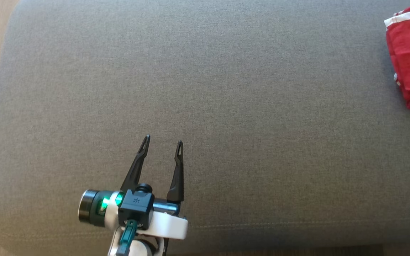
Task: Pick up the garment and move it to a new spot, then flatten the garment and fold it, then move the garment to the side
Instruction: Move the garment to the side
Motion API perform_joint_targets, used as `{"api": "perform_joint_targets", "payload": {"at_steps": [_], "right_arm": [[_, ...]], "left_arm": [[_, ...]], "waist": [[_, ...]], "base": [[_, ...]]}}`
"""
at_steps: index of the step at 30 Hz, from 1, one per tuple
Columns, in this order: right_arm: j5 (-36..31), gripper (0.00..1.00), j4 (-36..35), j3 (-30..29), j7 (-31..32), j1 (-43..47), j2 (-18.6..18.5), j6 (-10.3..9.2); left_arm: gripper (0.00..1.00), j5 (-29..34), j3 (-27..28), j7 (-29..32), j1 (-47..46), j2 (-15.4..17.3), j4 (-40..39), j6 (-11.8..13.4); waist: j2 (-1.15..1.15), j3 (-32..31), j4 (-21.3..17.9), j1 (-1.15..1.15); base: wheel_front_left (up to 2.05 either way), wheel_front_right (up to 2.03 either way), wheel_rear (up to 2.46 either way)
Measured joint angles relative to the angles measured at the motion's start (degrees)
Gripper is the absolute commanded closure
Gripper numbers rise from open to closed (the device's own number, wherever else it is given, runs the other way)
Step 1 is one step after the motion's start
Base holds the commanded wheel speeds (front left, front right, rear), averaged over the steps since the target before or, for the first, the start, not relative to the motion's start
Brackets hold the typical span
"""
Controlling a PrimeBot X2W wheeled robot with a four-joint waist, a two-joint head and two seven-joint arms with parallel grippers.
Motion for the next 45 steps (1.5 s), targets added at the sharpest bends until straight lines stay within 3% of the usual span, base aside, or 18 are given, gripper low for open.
{"api": "perform_joint_targets", "payload": {"at_steps": [10, 11, 12, 13, 14, 19, 23, 28, 33, 37, 41, 45], "right_arm": [[-7.36, 0.98, 0.08, -6.66, 0.05, 0.01, 0.21, 0.00], [-8.02, 0.87, 0.09, -7.31, 0.05, 0.01, 0.25, 0.00], [-8.66, 0.65, 0.09, -7.90, 0.05, 0.01, 0.34, 0.00], [-9.23, 0.19, 0.10, -8.50, 0.05, 0.01, 0.41, 0.00], [-9.68, 0.00, 0.12, -9.27, 0.05, 0.01, 0.44, 0.00], [-12.95, 0.00, -0.26, -12.15, -1.00, 0.02, 0.75, 0.00], [-16.28, 0.00, -3.30, -13.99, -2.50, 0.36, 3.08, 0.00], [-18.36, 0.00, -10.54, -15.67, -3.45, 4.24, 11.06, 0.00], [-16.06, 0.00, -23.84, -14.79, -3.50, 17.12, 21.85, 0.00], [-12.49, 0.00, -35.20, -14.13, -3.52, 29.37, 27.60, 0.00], [-9.68, 0.00, -46.91, -13.26, -3.50, 40.79, 30.75, 0.00], [-6.80, 0.00, -58.09, -11.18, -3.52, 50.77, 31.41, 0.00]], "left_arm": [[0.00, -0.01, 0.00, 0.00, -0.44, 0.00, 0.10, 0.02], [0.00, -0.01, 0.00, 0.00, -0.44, 0.00, 0.10, 0.03], [0.00, -0.01, 0.01, 0.00, -0.44, 0.00, 0.10, 0.03], [0.00, -0.01, 0.01, 0.00, -0.44, 0.00, 0.09, 0.03], [0.00, -0.01, 0.01, 0.00, -0.44, 0.00, 0.09, 0.03], [0.00, -0.01, 0.03, 0.00, -0.44, 0.01, 0.10, 0.03], [0.00, -0.02, 0.10, 0.00, -0.36, 0.11, 0.14, 0.05], [0.00, -0.30, 0.86, 0.00, 0.39, 0.43, 0.15, 0.41], [0.00, -0.76, 1.64, 0.00, 3.54, 0.80, 0.15, 0.58], [0.00, -2.25, 3.08, 0.00, 5.63, 0.80, -0.22, 0.60], [0.00, -3.88, 5.48, 0.00, 8.31, 0.89, -0.71, 0.55], [0.00, -4.14, 7.50, 0.00, 10.92, 1.12, -1.62, 0.30]], "waist": [[0.00, -0.30, -0.10, 0.00], [0.00, -0.32, -0.16, 0.00], [0.00, -0.33, -0.22, 0.00], [0.00, -0.33, -0.28, 0.00], [0.00, -0.35, -0.31, 0.00], [0.00, -0.69, -0.46, 0.00], [0.00, -1.85, -0.60, 0.00], [0.00, -4.47, -0.79, 0.00], [0.00, -8.11, -0.87, 0.00], [0.00, -11.28, -0.59, 0.00], [0.00, -14.36, -0.12, 0.00], [0.00, -16.96, 0.23, 0.00]], "base": [[0.00, 0.00, 0.00], [0.00, 0.00, 0.00], [0.00, 0.00, 0.00], [0.00, 0.00, 0.00], [0.00, 0.00, 0.00], [0.00, 0.00, 0.00], [0.00, 0.00, 0.00], [0.00, 0.00, 0.00], [0.00, 0.00, 0.00], [0.00, 0.00, 0.00], [0.00, 0.00, 0.00], [0.00, 0.00, 0.00]]}}
